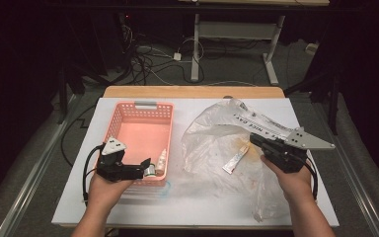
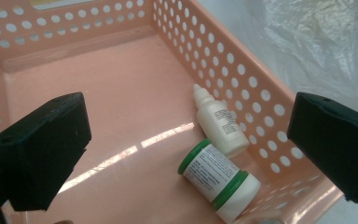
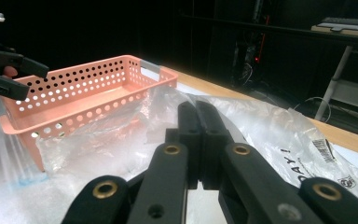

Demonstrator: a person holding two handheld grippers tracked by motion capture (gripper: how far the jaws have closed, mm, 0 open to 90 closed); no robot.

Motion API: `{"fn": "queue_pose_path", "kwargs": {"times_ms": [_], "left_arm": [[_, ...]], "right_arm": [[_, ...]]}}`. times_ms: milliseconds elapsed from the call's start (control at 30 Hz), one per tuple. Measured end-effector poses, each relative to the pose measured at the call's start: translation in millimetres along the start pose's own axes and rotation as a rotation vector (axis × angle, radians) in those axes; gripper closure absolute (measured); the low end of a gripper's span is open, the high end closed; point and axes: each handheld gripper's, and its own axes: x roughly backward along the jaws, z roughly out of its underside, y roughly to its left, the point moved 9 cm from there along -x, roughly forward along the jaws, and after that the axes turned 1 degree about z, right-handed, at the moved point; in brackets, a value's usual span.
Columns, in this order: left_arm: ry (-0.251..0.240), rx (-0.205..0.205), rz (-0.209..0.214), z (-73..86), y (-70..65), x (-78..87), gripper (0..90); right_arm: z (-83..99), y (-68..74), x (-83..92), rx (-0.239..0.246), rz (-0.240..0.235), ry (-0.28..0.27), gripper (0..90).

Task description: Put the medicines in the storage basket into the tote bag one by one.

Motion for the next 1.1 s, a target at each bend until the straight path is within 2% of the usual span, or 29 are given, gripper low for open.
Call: {"fn": "queue_pose_path", "kwargs": {"times_ms": [33,100,167,233,267,333,400,467,633,700,767,1000,1100], "left_arm": [[0.021,0.007,0.010,-0.1,1.1,-1.8,0.4],[0.077,-0.013,0.001,0.5,3.1,-5.4,0.4],[0.145,-0.022,0.031,1.0,0.3,-9.2,0.4],[0.201,-0.042,0.024,1.4,-1.5,-14.0,1.3],[0.214,-0.041,0.023,0.7,-1.5,-16.1,2.9],[0.266,-0.028,0.049,1.7,-2.9,-20.8,4.3],[0.311,-0.039,0.043,3.8,-3.0,-25.0,5.1],[0.350,-0.014,0.073,6.0,-3.2,-27.8,8.3],[0.447,0.011,0.073,11.6,0.4,-33.5,14.8],[0.494,0.008,0.064,14.0,0.9,-35.2,15.2],[0.537,0.017,0.075,16.6,0.1,-37.1,16.4],[0.643,0.045,0.105,20.6,-1.7,-42.7,21.4],[0.673,0.065,0.125,21.1,-2.3,-44.4,22.8]], "right_arm": [[0.0,0.2,-0.6,0.001,-0.003,-0.001,90.0],[0.4,0.4,-1.0,0.000,-0.006,0.001,90.0],[0.1,0.4,-0.4,0.001,-0.004,-0.001,90.0],[-0.6,-0.3,0.5,0.004,-0.006,-0.005,90.0],[-0.7,-0.7,1.0,0.002,-0.002,-0.005,90.0],[-1.4,-0.9,1.8,0.000,-0.001,-0.008,90.0],[-2.1,-1.2,2.7,0.002,-0.001,-0.011,90.0],[-1.9,-1.1,3.5,-0.001,-0.002,-0.010,90.0],[-1.7,-1.1,3.3,-0.001,-0.002,-0.010,90.0],[-1.6,-0.6,3.3,0.000,-0.002,-0.009,90.0],[-1.5,-0.5,3.1,0.003,-0.002,-0.009,90.0],[-0.8,1.2,2.1,0.011,-0.003,-0.004,90.0],[0.0,1.3,2.2,0.008,0.000,0.001,90.0]]}}
